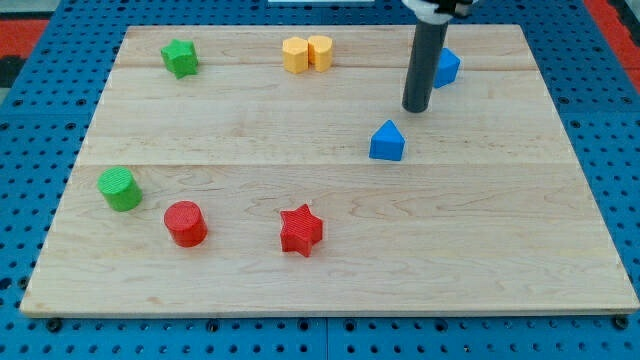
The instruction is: Push the blue triangle above the green circle
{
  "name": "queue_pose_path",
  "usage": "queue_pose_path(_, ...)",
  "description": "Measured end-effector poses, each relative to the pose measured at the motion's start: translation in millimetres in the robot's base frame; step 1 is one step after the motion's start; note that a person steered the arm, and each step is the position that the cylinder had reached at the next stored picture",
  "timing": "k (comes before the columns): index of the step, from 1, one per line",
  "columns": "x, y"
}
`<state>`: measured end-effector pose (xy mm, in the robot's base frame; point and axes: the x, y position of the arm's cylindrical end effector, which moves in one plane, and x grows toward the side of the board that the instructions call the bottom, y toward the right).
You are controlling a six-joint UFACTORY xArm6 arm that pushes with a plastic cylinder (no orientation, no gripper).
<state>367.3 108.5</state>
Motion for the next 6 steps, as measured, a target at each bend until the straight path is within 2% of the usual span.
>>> queue_pose_path(2,63.2,-18.8)
queue_pose_path(6,64.3,-18.6)
